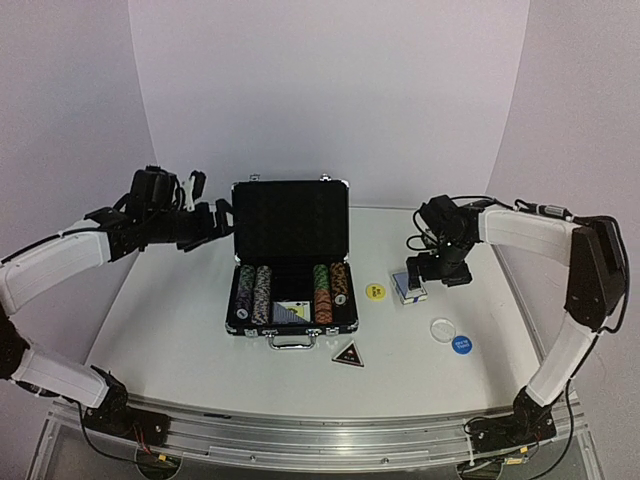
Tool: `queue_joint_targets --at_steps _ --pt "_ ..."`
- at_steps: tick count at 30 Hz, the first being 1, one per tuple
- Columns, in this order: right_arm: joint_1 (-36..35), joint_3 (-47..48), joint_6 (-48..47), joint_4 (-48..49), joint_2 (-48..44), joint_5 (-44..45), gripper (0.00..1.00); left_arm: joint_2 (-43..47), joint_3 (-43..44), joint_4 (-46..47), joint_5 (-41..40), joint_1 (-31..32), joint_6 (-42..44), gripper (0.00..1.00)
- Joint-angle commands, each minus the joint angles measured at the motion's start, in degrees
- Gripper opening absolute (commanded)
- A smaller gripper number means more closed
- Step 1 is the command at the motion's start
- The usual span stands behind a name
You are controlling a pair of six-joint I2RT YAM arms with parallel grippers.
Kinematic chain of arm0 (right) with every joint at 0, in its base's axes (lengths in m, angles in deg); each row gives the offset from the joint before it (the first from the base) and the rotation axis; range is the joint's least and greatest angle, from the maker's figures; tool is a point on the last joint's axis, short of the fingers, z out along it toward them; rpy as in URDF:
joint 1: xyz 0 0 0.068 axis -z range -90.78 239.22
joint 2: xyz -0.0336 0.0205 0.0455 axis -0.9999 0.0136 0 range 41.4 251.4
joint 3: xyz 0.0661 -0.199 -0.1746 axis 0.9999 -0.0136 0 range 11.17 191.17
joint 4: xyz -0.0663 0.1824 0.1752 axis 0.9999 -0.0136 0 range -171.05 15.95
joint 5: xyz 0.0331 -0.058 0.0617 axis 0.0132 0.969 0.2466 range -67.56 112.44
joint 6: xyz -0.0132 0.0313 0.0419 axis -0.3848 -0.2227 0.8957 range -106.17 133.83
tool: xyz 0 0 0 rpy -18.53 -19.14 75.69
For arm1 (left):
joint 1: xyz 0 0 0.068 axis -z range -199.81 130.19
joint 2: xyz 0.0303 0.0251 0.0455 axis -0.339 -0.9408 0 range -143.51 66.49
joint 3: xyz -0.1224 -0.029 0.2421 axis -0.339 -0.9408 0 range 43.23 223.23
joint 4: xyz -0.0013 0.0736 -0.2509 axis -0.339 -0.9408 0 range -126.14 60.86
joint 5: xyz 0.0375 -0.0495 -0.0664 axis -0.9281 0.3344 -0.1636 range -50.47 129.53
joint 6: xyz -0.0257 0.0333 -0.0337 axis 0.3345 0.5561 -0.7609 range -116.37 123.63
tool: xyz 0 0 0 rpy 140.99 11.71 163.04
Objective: Pack up texas hold em set
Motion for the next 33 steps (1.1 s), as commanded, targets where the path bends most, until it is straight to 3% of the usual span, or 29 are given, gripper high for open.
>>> queue_joint_targets --at_steps 1,9,15,24,28,33 --pt "4.13 3.66 -10.66 5.75 5.61 -8.36 0.98 9.51 -8.62 -5.54 -3.73 -0.13 -9.85 1.0" --pt "4.5 8.95 -13.6 8.08 16.67 -10.21 0.98 15.16 -12.96 -10.75 -9.82 -0.13 -12.49 1.0" --pt "4.46 8.23 -14.14 10.09 19.92 -8.82 0.96 15.65 -13.6 -11.9 -10.1 -0.13 -12.31 1.0" --pt "2.6 1.98 -18.67 12.5 17.74 -6.49 0.73 15.33 -14.04 -11.72 -8.52 -0.15 -12.6 1.0" --pt "1.73 0.22 -19.76 13.06 16.32 -5.5 0.49 14.84 -13.47 -11.25 -7.39 -0.14 -12.66 1.0" --pt "1.51 -0.5 -21.26 12.98 11.99 -4.02 0.36 12.55 -12.09 -9.67 -2.66 -0.13 -12.02 1.0"
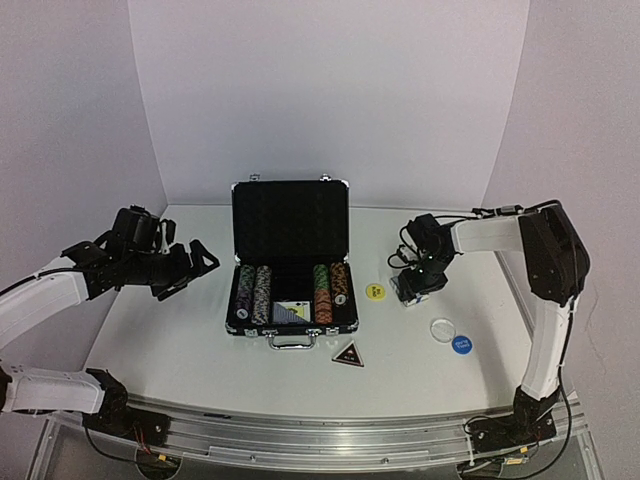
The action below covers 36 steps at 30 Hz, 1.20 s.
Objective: Pack up texas hold em set
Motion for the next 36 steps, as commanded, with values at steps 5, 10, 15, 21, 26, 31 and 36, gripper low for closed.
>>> queue_joint_targets --at_steps 5,10,15,21,26,31,36 --pt "-1.09 -3.21 -4.04 -1.82 -11.32 -1.4 0.36 -4.62 3.95 6.48 11.47 -0.15 1.18 1.0" --pt "-4.39 -4.79 -5.38 -3.58 -20.46 -11.59 0.38 -9.43 6.51 14.58 23.11 0.01 0.31 1.0" --pt "-12.62 -4.11 -7.46 -6.18 -25.53 -19.19 0.39 -19.3 10.67 24.04 35.43 2.64 -4.44 1.0" --pt "-19.36 -0.23 -8.6 -8.51 -24.95 -21.62 0.39 -33.84 19.14 26.96 41.7 10.24 -7.25 0.99" --pt "-23.27 1.4 -10.11 -9.02 -23.07 -18.97 0.39 -42.04 20.49 35.86 49.09 12.53 -14.01 0.95" --pt "-25.37 2.23 -11.31 -9.02 -22.51 -17.73 0.39 -44.59 20.26 39.57 51.76 14.21 -16.64 0.93" --pt "-26.24 2.7 -12.35 -9.05 -22.17 -17.92 0.39 -45.38 19.07 43.77 54.64 15.75 -19.82 0.92"
